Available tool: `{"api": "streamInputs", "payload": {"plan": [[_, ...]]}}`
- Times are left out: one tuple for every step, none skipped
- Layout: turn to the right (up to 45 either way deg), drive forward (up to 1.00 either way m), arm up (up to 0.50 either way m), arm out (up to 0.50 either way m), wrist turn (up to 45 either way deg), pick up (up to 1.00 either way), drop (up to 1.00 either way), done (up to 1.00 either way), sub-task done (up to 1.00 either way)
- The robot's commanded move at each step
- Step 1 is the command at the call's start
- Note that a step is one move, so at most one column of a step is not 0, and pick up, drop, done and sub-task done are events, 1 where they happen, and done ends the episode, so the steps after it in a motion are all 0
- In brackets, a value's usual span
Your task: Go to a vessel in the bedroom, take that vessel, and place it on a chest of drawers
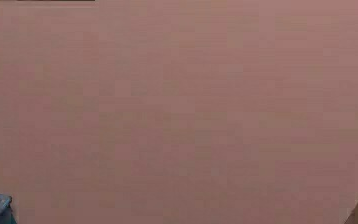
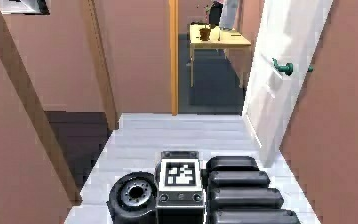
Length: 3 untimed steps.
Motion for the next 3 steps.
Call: {"api": "streamInputs", "payload": {"plan": [[-21.0,0.00,0.00,0.00,0.0,0.00,0.00,0.00,0.00],[0.0,0.30,0.00,0.00,0.0,0.00,0.00,0.00,0.00],[-45.0,0.00,0.00,0.00,0.0,0.00,0.00,0.00,0.00]]}}
